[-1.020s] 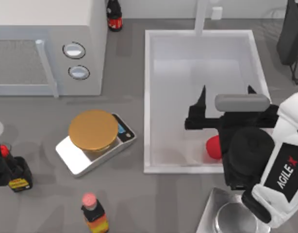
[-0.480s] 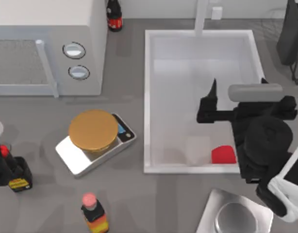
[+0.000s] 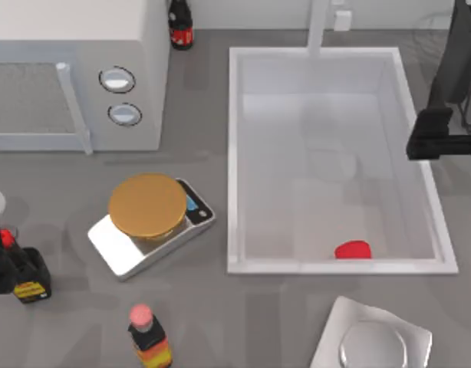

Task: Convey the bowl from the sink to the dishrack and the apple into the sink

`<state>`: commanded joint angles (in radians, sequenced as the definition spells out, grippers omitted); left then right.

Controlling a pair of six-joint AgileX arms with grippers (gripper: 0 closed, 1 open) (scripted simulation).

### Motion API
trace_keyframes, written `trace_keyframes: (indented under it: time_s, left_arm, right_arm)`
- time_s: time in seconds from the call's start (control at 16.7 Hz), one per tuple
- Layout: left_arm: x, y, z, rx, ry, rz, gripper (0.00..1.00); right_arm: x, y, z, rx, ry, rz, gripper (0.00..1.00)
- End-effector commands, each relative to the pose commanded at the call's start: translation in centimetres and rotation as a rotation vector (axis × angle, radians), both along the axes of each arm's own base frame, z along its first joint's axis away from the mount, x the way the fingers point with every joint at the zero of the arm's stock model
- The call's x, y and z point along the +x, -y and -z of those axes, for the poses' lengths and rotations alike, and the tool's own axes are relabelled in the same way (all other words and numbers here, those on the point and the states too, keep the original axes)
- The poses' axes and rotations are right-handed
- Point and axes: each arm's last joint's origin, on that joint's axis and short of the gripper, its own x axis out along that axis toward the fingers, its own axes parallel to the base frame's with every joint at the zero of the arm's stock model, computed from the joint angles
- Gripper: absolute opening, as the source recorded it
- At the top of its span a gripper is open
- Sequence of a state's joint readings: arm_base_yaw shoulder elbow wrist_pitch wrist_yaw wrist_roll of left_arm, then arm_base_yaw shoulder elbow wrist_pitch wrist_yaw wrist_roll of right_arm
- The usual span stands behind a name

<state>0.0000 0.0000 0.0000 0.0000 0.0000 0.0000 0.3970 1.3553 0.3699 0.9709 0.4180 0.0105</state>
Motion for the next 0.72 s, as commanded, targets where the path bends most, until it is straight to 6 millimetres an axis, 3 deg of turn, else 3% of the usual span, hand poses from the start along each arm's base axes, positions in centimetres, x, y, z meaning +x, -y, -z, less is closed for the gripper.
trace_keyframes:
  time_s: [0.18,0.3,0.48,0.72]
  left_arm:
    - [0.0,0.0,0.0,0.000,0.000,0.000,1.00]
    - [0.0,0.0,0.0,0.000,0.000,0.000,1.00]
    - [0.0,0.0,0.0,0.000,0.000,0.000,1.00]
    - [0.0,0.0,0.0,0.000,0.000,0.000,1.00]
  right_arm:
    - [-4.2,3.4,-3.4,0.024,0.079,-0.002,1.00]
    - [-7.2,5.2,-4.0,0.029,0.116,-0.003,1.00]
    - [-10.5,7.0,-2.8,0.023,0.117,-0.002,1.00]
    - [-12.6,8.3,0.5,0.009,0.054,-0.008,1.00]
